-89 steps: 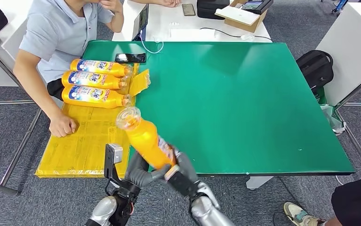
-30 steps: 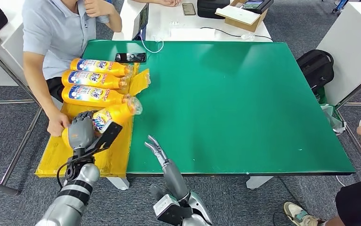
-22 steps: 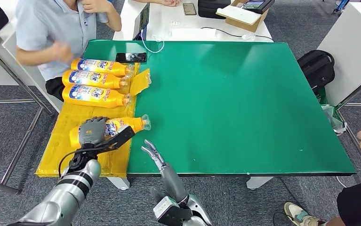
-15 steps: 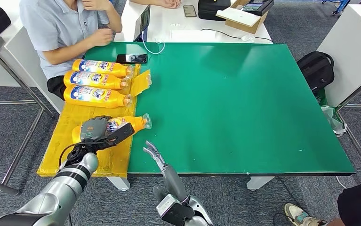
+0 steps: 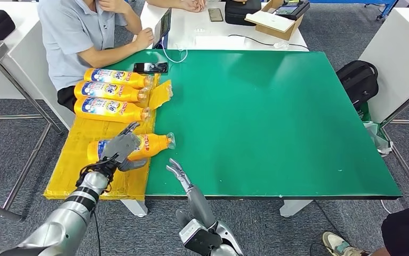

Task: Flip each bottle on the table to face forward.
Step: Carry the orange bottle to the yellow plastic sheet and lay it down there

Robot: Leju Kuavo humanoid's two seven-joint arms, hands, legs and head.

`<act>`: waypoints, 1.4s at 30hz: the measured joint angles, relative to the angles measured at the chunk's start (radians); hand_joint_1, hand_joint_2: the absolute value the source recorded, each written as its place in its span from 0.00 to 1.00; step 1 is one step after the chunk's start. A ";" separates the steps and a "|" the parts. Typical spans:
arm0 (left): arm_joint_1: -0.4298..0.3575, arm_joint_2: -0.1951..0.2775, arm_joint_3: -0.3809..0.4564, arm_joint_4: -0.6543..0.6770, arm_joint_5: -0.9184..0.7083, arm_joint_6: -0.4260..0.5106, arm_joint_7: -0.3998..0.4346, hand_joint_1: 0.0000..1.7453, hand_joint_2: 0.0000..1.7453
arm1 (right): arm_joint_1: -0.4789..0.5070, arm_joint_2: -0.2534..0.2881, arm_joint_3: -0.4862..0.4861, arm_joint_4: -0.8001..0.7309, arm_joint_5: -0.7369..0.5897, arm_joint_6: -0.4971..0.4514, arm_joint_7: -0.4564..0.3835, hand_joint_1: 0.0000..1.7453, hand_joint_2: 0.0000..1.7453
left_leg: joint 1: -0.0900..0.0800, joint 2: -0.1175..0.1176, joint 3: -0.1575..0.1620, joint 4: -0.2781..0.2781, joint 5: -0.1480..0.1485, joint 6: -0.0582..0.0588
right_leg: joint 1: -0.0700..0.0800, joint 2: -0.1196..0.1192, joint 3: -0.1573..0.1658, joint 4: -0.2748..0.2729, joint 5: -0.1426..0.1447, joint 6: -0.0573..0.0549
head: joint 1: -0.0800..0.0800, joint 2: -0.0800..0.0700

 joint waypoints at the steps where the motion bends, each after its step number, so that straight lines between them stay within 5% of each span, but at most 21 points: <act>1: 0.019 -0.009 0.007 -0.027 0.058 0.001 -0.022 0.00 1.00 | 0.001 0.000 0.000 0.000 0.002 -0.018 0.000 0.00 0.75 | 0.000 0.000 -0.001 0.000 0.000 0.000 | 0.000 0.000 -0.001 0.000 0.000 0.000 | 0.000 0.000; 2: 0.041 -0.021 0.016 -0.061 0.137 -0.004 -0.040 0.00 1.00 | 0.003 0.000 0.000 -0.002 0.003 -0.044 0.000 0.00 1.00 | 0.000 0.001 -0.002 0.000 0.000 0.000 | 0.000 0.000 -0.002 0.000 0.000 0.000 | 0.000 0.000; 6: 0.146 -0.085 0.056 -0.242 0.580 -0.096 -0.048 0.00 1.00 | 0.022 0.001 -0.019 -0.029 0.013 -0.223 0.000 0.00 1.00 | -0.001 0.001 -0.007 0.001 0.000 0.000 | 0.000 0.000 -0.006 0.000 0.001 0.001 | 0.000 0.000; 10: 0.255 -0.132 0.070 -0.434 0.895 -0.156 -0.004 0.00 1.00 | 0.054 0.018 -0.098 -0.079 0.071 -0.292 0.000 0.00 0.00 | -0.001 0.002 -0.009 0.001 -0.001 0.000 | 0.000 0.000 -0.009 0.000 0.000 0.001 | 0.000 0.000; 15: 0.417 -0.144 0.024 -0.652 1.057 -0.131 0.009 0.00 1.00 | 0.106 0.065 -0.281 -0.157 0.069 -0.295 0.000 0.00 0.00 | 0.000 0.001 -0.011 0.000 -0.002 -0.001 | 0.000 0.000 -0.011 0.000 -0.001 0.000 | 0.000 0.000; 20: 0.545 -0.141 -0.052 -0.782 0.916 0.013 -0.009 0.00 1.00 | 0.142 0.087 -0.426 -0.155 -0.039 -0.296 0.012 0.00 0.00 | 0.000 0.001 -0.012 0.000 -0.003 -0.001 | 0.000 0.000 -0.012 -0.001 -0.002 -0.001 | 0.000 0.000; 24: 0.611 -0.131 -0.133 -0.815 0.746 0.124 -0.014 0.00 1.00 | 0.157 0.112 -0.546 -0.130 -0.039 -0.295 0.041 0.00 1.00 | -0.001 0.001 -0.012 0.000 -0.002 -0.001 | 0.000 0.000 -0.012 -0.001 -0.002 -0.001 | 0.000 0.000; 33: 0.624 -0.111 -0.265 -0.792 0.652 0.201 -0.016 0.00 1.00 | 0.163 0.122 -0.599 -0.083 -0.152 -0.076 0.194 0.00 1.00 | 0.000 0.001 -0.012 0.000 -0.002 -0.001 | 0.000 0.000 -0.013 0.000 -0.001 -0.001 | 0.000 0.000; 42: 0.600 -0.109 -0.296 -0.739 0.742 0.187 -0.017 0.00 1.00 | 0.155 0.121 -0.611 -0.022 -0.134 -0.125 0.141 0.00 1.00 | 0.000 0.001 -0.013 0.000 -0.002 -0.001 | 0.000 0.000 -0.013 -0.001 -0.001 -0.001 | 0.000 0.000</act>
